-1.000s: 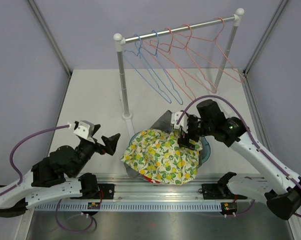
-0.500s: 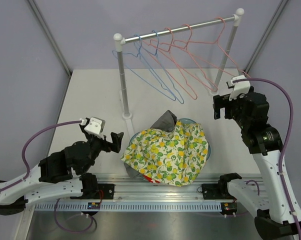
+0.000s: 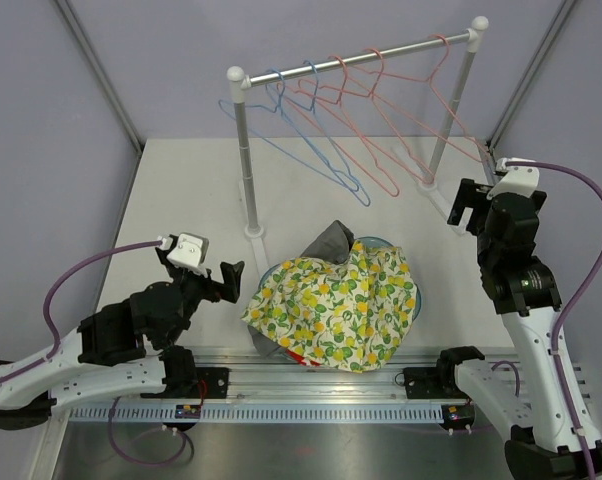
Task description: Remove the skirt from the hanger
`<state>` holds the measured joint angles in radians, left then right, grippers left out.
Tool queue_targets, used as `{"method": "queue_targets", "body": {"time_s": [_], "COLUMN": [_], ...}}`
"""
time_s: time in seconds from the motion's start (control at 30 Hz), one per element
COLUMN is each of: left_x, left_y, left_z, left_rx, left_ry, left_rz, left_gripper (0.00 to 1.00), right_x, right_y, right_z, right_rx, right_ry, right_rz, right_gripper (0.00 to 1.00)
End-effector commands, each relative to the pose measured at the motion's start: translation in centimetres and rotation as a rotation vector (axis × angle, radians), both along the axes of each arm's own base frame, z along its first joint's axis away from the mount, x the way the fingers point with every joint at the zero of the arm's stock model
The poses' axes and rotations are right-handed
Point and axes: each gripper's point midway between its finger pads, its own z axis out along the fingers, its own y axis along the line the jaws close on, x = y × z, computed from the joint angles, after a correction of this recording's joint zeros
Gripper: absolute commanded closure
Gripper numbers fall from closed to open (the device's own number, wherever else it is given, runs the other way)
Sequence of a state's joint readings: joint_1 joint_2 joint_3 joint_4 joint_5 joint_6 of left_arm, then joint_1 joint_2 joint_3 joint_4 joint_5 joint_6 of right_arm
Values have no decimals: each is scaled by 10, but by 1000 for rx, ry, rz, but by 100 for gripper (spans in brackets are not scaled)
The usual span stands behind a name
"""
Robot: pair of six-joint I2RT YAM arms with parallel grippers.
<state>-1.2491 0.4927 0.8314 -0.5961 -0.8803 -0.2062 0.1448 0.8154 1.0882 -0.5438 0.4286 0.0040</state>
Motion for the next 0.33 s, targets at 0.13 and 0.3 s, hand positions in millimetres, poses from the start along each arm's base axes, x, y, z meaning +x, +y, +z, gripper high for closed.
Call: {"method": "queue_targets", "body": {"time_s": [0.13, 0.3], "left_x": [3, 3], "left_y": [2, 2], "left_z": [16, 13], "left_rx": [-63, -60], "left_ry": [-32, -32], "left_rz": [22, 20], "left_gripper": [1, 1], "right_x": [-1, 3], "right_y": [-14, -10], "right_z": [15, 9], "right_rx": [-2, 0], "right_ry": [-94, -79], "right_rz": [-81, -62], "right_gripper": [0, 1]}}
